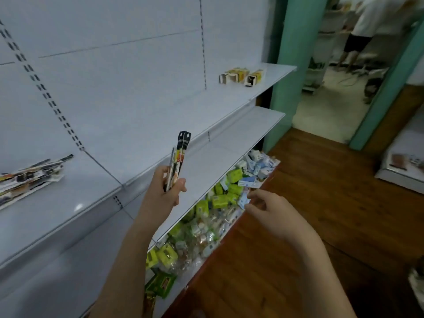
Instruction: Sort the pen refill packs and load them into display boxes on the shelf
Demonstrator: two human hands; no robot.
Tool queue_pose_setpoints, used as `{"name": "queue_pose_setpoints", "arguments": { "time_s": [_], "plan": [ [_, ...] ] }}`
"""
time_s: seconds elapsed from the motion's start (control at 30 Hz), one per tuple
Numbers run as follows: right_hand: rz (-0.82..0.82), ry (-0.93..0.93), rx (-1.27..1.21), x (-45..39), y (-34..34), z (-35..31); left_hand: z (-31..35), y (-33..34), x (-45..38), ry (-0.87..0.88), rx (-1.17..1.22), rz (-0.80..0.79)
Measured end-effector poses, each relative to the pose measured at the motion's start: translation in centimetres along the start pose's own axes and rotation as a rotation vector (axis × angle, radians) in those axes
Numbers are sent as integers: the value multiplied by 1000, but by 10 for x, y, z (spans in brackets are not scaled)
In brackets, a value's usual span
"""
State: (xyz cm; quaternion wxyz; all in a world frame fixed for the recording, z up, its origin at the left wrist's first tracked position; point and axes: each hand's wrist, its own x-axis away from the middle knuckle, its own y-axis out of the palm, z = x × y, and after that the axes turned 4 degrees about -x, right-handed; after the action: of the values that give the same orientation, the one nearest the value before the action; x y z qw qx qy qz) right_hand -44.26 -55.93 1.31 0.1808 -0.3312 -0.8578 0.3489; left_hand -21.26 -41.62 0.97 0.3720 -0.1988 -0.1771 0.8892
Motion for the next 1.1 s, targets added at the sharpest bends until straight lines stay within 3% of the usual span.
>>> {"name": "queue_pose_setpoints", "arguments": {
  "time_s": [0.17,0.43,0.57,0.7,1.03,1.1],
  "plan": [
    [4,56,-6,-42,-32,46,12,61,-63,41,-15,-81],
    [33,124,50,-149,-108,89,29,158,-188,57,162,-171],
    [111,156,7,-199,-142,116,44,204,-245,119,137,-191],
    [55,182,4,-246,-167,150,54,245,-302,107,117,-196],
    [-86,64,60,-410,-260,232,74,356,-432,24,131,-119],
    [-113,10,73,-444,-282,241,84,370,-457,3,166,-41]
  ]
}}
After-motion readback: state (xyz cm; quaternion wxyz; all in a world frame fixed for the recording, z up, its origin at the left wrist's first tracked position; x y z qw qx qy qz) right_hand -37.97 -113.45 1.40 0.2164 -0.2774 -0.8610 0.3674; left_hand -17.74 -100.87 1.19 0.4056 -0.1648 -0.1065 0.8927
